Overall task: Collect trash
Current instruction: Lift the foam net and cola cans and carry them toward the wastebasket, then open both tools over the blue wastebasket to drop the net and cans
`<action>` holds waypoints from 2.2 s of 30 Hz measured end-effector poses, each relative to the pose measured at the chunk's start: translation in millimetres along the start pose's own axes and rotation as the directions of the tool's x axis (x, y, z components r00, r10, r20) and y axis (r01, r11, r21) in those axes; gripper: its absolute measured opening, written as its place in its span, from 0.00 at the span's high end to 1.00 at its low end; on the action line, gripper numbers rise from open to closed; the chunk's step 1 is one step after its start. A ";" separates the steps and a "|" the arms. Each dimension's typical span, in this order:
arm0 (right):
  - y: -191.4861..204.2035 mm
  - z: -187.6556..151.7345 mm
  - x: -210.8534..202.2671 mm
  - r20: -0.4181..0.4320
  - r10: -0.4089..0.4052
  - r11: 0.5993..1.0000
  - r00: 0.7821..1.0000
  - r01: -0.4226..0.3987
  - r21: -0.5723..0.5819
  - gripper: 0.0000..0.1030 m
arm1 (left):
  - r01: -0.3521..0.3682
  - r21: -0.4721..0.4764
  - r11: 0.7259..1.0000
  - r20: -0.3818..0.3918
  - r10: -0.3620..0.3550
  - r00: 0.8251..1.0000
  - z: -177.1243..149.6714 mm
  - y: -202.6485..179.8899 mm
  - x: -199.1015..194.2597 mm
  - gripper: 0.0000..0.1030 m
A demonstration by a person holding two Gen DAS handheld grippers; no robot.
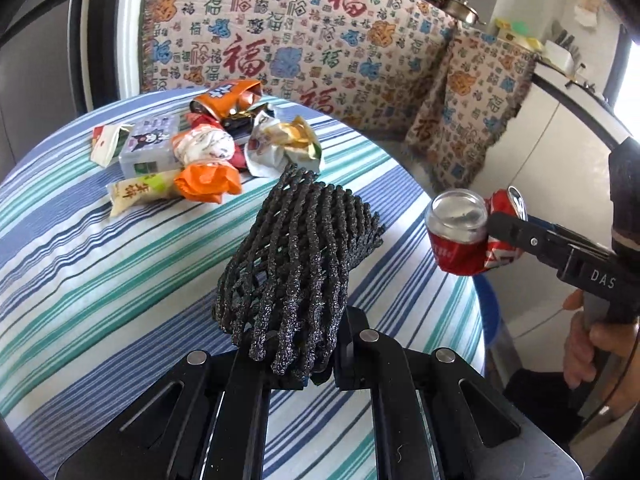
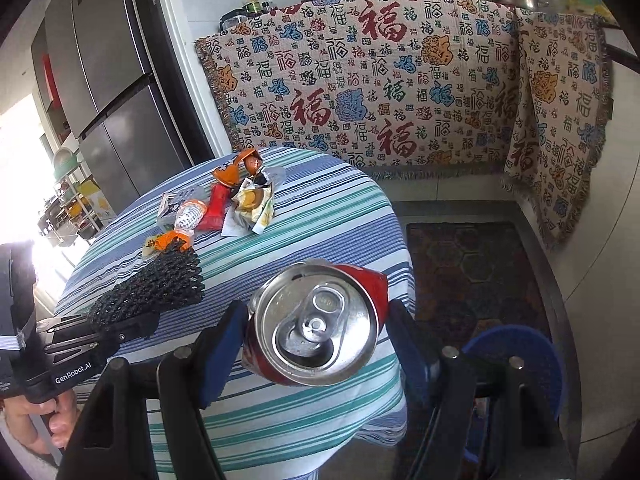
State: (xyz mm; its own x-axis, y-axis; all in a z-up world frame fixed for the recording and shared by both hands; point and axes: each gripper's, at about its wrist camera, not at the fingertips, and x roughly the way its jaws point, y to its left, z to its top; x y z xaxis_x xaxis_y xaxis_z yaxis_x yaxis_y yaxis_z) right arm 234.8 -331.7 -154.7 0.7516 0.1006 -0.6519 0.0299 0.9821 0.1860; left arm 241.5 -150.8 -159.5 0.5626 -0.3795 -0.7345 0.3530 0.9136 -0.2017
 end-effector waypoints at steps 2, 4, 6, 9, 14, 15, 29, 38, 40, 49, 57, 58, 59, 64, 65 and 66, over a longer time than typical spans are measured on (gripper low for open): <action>-5.8 1.6 -4.1 0.005 -0.005 1.000 1.000 0.005 0.006 0.30 | 0.010 0.013 1.000 -0.001 -0.010 1.000 2.9 -9.2 1.8 0.94; -11.4 2.7 -7.9 0.011 -0.012 1.000 1.000 0.011 0.013 0.30 | 0.020 0.027 0.999 0.001 -0.020 1.000 6.1 -19.2 3.0 0.94; -14.4 3.3 -9.7 0.013 -0.014 1.000 1.000 0.013 0.018 0.30 | 0.029 0.038 0.999 0.002 -0.030 1.000 8.2 -27.4 4.0 0.94; -24.5 6.5 -16.1 0.022 -0.024 0.999 0.999 0.023 0.030 0.30 | 0.040 0.047 0.998 0.001 -0.040 0.999 11.0 -36.6 6.5 0.94; -36.9 10.6 -24.6 0.034 -0.039 0.998 0.999 0.038 0.044 0.30 | 0.055 0.056 0.997 -0.012 -0.054 0.998 15.8 -48.7 11.9 0.94; -40.4 11.4 -26.7 0.037 -0.044 0.998 0.998 0.042 0.049 0.30 | 0.059 0.059 0.997 -0.013 -0.058 0.998 17.1 -51.9 12.9 0.94; -143.3 18.2 -80.6 0.065 -0.182 0.973 0.981 0.170 0.155 0.31 | 0.204 0.174 0.963 -0.065 -0.196 0.978 44.5 -168.1 52.2 0.94; -231.3 10.7 -85.6 0.004 -0.258 0.945 0.966 0.252 0.211 0.31 | 0.288 0.228 0.930 -0.154 -0.257 0.954 54.1 -244.7 108.1 0.94; -248.7 6.4 -79.5 -0.016 -0.256 0.939 0.966 0.253 0.234 0.31 | 0.292 0.243 0.925 -0.174 -0.255 0.951 52.9 -257.2 122.1 0.94; -299.2 -20.7 -52.4 -0.075 -0.223 0.918 0.972 0.235 0.320 0.30 | 0.311 0.299 0.902 -0.250 -0.240 0.938 37.3 -286.5 168.7 0.91; -316.6 -30.5 -46.8 -0.084 -0.236 0.894 0.968 0.250 0.371 0.25 | 0.321 0.261 0.910 -0.264 -0.253 0.931 30.6 -286.0 191.0 0.33; -317.9 -31.3 -48.0 -0.079 -0.241 0.892 0.967 0.253 0.376 0.25 | 0.320 0.250 0.914 -0.263 -0.254 0.931 31.0 -284.3 191.5 0.33; -318.0 -31.4 -48.7 -0.074 -0.246 0.890 0.967 0.255 0.378 0.25 | 0.318 0.244 0.916 -0.262 -0.254 0.931 31.2 -283.6 192.0 0.33; -313.7 -29.4 -54.0 -0.051 -0.271 0.889 0.961 0.270 0.369 0.25 | 0.300 0.228 0.926 -0.236 -0.246 0.940 33.7 -276.3 184.0 0.32; -310.9 -28.5 -55.5 -0.044 -0.277 0.890 0.960 0.273 0.364 0.25 | 0.292 0.224 0.930 -0.229 -0.241 0.943 33.8 -273.8 180.1 0.32; -305.0 -23.9 -58.9 -0.030 -0.286 0.893 0.958 0.278 0.355 0.25 | 0.286 0.221 0.932 -0.222 -0.237 0.946 33.5 -270.7 175.4 0.32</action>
State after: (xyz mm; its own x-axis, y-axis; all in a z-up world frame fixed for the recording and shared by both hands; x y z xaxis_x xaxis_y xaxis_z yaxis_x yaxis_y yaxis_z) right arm 165.7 -633.3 -190.6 0.6916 -0.1801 -0.6995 0.4696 0.8479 0.2460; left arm 269.7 -469.5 -212.1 0.2825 -0.5434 -0.7905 0.6553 0.7112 -0.2547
